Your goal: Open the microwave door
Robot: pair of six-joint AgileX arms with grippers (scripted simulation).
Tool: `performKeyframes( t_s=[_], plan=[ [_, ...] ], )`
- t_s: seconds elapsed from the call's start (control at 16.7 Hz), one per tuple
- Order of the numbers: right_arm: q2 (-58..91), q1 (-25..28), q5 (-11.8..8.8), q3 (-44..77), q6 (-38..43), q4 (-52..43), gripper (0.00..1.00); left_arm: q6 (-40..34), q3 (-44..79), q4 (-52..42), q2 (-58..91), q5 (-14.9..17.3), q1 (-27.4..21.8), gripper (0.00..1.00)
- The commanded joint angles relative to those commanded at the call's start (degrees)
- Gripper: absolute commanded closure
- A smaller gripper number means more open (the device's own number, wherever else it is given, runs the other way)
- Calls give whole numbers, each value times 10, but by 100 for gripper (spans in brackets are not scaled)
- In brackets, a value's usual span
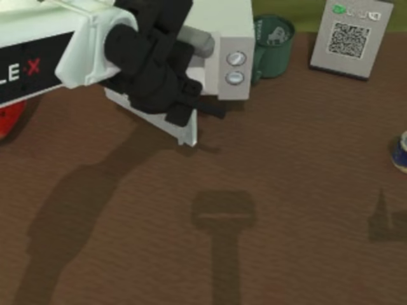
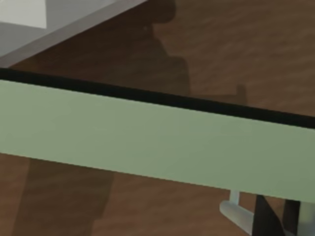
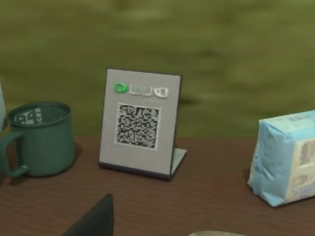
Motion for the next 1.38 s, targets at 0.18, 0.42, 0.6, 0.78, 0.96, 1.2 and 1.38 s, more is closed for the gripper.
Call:
performKeyframes(
  t_s=[0.18, 0.42, 0.6, 0.78, 0.96, 1.2, 1.38],
  plan=[
    [0, 0, 0, 0, 0, 0, 0, 0, 0, 0, 0, 0, 0, 100],
    [0, 0, 0, 0, 0, 0, 0, 0, -3, 0, 1, 4, -2, 100],
    [0, 0, 0, 0, 0, 0, 0, 29, -19, 4, -15, 16, 8, 100],
    [0, 0, 0, 0, 0, 0, 0, 68, -42, 7, -33, 39, 22, 100],
    [0, 0, 0, 0, 0, 0, 0, 81, -50, 8, -41, 48, 27, 100],
    [0, 0, 0, 0, 0, 0, 0, 81, -50, 8, -41, 48, 27, 100],
    [0, 0, 0, 0, 0, 0, 0, 81, -50, 8, -41, 48, 27, 100]
  ],
)
